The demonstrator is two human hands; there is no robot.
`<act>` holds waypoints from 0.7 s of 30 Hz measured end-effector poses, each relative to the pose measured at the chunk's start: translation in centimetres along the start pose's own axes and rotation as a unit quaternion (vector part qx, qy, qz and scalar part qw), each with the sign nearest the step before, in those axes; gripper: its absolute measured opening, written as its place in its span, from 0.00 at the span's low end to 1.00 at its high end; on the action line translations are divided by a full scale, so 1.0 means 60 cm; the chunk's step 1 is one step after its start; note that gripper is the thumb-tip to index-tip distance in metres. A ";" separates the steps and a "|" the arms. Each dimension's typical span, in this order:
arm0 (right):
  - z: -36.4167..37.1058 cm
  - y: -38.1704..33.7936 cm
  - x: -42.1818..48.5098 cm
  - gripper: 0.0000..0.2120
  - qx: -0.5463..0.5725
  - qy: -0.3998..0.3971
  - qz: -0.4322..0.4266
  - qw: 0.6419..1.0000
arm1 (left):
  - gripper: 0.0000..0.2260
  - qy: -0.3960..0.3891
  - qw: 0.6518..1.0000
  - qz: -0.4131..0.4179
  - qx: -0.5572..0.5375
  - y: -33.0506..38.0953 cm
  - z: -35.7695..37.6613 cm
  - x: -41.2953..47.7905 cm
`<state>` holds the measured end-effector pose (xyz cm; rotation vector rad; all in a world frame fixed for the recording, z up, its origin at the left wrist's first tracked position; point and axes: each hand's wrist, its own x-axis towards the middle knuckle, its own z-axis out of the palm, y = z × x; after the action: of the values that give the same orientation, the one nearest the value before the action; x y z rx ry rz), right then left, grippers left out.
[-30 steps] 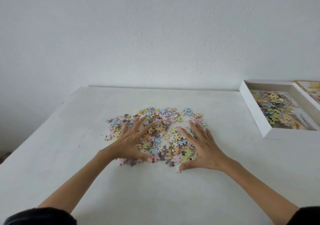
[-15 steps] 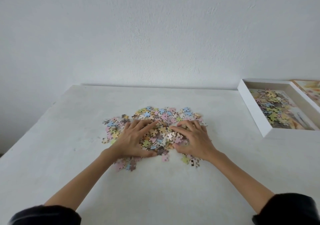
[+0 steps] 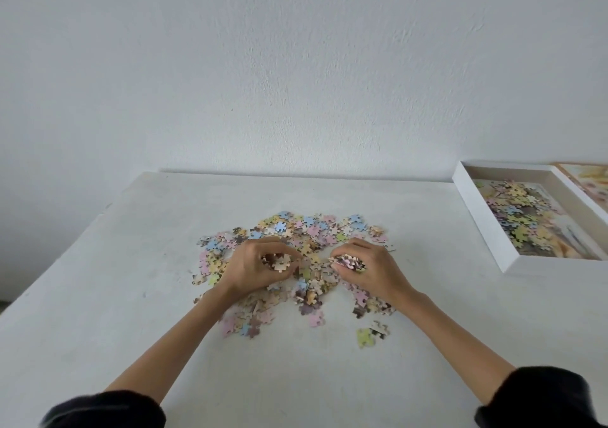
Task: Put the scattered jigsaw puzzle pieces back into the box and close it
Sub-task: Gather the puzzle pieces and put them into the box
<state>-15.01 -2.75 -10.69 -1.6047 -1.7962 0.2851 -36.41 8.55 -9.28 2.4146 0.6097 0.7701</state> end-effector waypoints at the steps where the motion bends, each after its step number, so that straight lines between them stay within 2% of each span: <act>1: -0.003 0.002 0.002 0.14 0.021 0.006 0.008 1.000 | 0.08 0.002 1.000 0.000 -0.019 0.004 -0.002 0.003; 8: -0.050 -0.009 0.031 0.11 0.110 0.052 0.025 0.992 | 0.06 0.023 0.997 -0.009 -0.079 0.028 -0.010 0.032; 13: -0.104 -0.012 0.043 0.09 0.107 0.078 0.000 0.991 | 0.06 0.032 0.997 0.016 -0.076 0.069 0.003 0.068; 21: -0.237 0.031 0.020 0.07 0.067 0.118 0.014 0.991 | 0.06 0.024 0.995 0.066 -0.077 0.174 0.072 0.154</act>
<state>-4.67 -5.22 -0.98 -1.5042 -1.5438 0.2147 -24.26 4.24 -2.44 2.3187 0.3954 0.8979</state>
